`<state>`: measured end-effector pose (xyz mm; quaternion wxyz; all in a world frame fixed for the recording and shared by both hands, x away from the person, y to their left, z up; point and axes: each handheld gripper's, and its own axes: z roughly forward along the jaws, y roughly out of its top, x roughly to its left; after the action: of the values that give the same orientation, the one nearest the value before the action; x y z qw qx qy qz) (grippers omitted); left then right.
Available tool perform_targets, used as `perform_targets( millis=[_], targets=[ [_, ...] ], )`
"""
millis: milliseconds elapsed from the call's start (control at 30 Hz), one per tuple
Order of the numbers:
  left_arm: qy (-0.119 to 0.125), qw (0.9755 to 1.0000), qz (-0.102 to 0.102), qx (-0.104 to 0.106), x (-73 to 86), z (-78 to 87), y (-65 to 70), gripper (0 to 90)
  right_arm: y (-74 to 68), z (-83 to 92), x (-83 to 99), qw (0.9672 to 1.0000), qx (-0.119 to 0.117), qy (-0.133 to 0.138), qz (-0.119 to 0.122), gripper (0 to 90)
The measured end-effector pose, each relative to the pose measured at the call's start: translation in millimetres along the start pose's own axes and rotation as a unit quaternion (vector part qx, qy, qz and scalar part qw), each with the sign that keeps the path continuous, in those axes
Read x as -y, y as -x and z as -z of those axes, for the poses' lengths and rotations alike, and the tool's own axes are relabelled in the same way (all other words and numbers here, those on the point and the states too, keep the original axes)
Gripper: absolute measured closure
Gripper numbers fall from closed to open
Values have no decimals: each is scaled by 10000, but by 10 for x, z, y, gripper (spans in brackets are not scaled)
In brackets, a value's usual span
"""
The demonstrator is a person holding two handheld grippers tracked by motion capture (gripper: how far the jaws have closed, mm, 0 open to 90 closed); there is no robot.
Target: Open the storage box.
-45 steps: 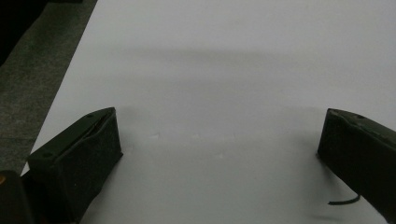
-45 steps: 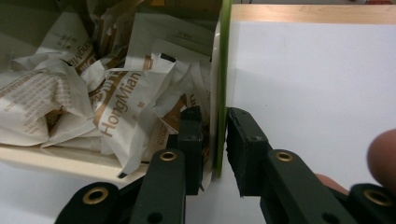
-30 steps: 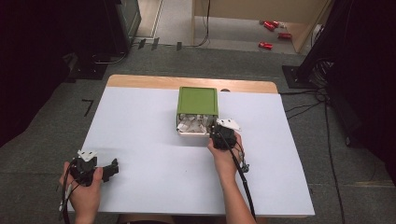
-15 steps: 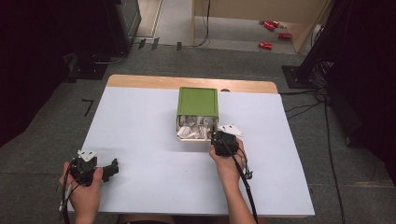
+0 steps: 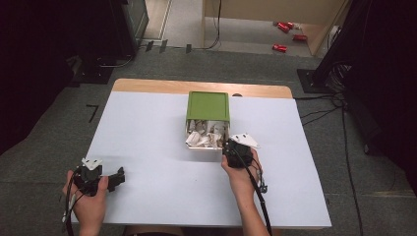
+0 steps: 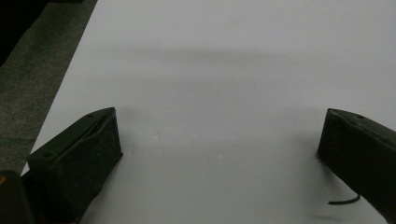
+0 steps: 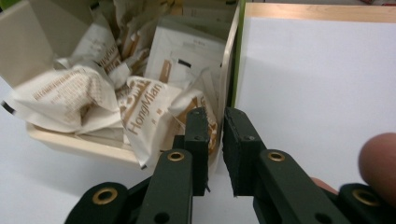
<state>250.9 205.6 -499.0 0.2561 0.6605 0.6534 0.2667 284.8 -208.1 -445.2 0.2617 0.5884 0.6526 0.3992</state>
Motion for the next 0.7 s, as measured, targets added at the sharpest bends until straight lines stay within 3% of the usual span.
perform_targets(
  millis=[200,700],
  targets=[
    [-1,10000,-2,0,0,0,0,0,1,20,-103,9999,52,128,-66,838],
    [-3,10000,0,1,-1,-1,0,0,-46,-125,-138,9992,361,-184,17,855]
  ],
)
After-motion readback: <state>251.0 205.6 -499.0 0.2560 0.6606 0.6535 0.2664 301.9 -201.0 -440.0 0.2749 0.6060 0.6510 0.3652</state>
